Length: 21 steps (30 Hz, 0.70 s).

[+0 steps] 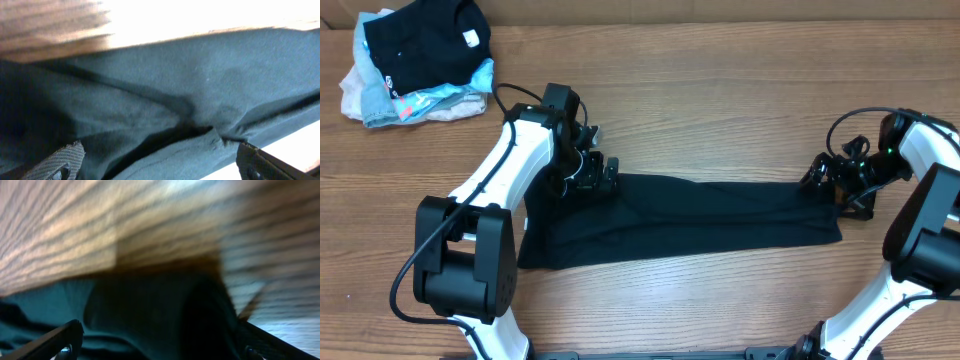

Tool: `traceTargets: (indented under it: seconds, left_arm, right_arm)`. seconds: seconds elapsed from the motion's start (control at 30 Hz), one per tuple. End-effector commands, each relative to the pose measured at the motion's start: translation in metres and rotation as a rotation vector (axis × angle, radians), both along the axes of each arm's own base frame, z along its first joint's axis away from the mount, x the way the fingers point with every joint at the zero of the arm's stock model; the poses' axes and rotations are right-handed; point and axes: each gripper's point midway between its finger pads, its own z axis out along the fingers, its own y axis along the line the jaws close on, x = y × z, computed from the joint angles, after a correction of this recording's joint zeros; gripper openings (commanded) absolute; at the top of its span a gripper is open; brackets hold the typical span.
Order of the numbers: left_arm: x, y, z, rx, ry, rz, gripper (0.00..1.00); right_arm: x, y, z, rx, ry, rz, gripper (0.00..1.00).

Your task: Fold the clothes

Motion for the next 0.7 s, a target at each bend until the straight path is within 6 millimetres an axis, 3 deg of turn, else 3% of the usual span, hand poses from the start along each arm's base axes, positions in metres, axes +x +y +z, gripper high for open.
traceTargets:
  seconds: [0.0, 0.13, 0.33, 0.5, 0.67]
  left_arm:
    - [0.000, -0.005, 0.002, -0.021, -0.017, -0.021, 1.00]
    - [0.003, -0.006, 0.003, -0.024, -0.028, -0.021, 1.00]
    - [0.003, -0.006, 0.003, -0.023, -0.029, -0.021, 1.00]
    - [0.002, -0.006, 0.002, -0.023, -0.024, -0.021, 1.00]
    - [0.002, -0.006, 0.002, -0.023, -0.024, -0.021, 1.00]
  right_arm:
    - [-0.016, 0.014, -0.012, 0.069, 0.044, 0.010, 0.94]
    - [-0.024, 0.017, -0.009, 0.081, 0.088, -0.010, 0.50]
    - [-0.023, 0.014, -0.010, 0.059, 0.107, -0.041, 0.04]
    - [-0.014, -0.012, -0.001, -0.082, 0.155, -0.127, 0.04]
    - [-0.002, -0.034, 0.037, -0.193, 0.181, -0.198, 0.04]
